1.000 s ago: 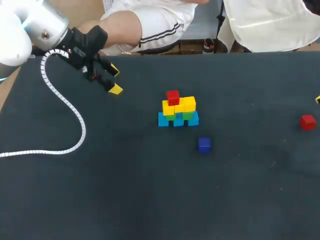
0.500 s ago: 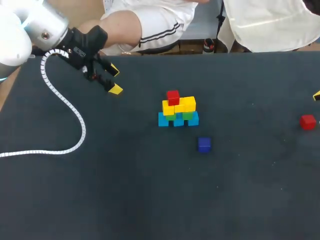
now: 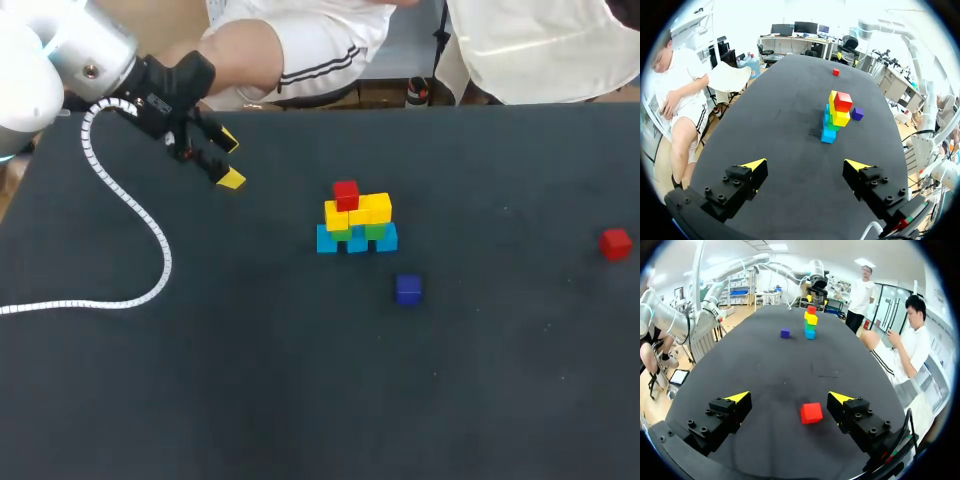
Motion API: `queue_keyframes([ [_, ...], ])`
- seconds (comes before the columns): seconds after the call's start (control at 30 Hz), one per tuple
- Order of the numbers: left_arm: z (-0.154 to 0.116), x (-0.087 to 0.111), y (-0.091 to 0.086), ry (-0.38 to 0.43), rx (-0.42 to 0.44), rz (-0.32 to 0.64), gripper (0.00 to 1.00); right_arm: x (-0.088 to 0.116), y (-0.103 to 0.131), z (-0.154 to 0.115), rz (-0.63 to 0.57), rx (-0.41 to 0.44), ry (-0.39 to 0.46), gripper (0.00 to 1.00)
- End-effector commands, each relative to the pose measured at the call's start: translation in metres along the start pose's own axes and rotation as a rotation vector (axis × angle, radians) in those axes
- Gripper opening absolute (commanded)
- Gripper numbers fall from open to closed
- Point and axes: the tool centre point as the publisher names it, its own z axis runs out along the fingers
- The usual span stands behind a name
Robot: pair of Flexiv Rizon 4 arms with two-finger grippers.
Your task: Place the blue cubes, place green cubes on the blue cubes, place the yellow cubes on the green cubes, then place the red cubes on the yellow cubes, and place purple cube on the red cubes.
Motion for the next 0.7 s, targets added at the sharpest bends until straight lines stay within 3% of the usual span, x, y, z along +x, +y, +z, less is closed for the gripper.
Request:
queue_keyframes([
  [0.03, 0.000, 0.001, 0.000, -0.002, -0.001, 0.002, 1.00, 0.012, -0.018, 0.006, 0.020, -0.084, -0.029, 1.00],
  [0.4, 0.000, 0.001, 0.000, -0.002, -0.001, 0.002, 1.00, 0.030, -0.002, 0.034, 0.083, -0.111, -0.070, 1.00],
  [0.7, 0.000, 0.001, 0.000, -0.002, -0.001, 0.002, 1.00, 0.029, -0.011, 0.040, 0.084, -0.096, -0.063, 1.00],
])
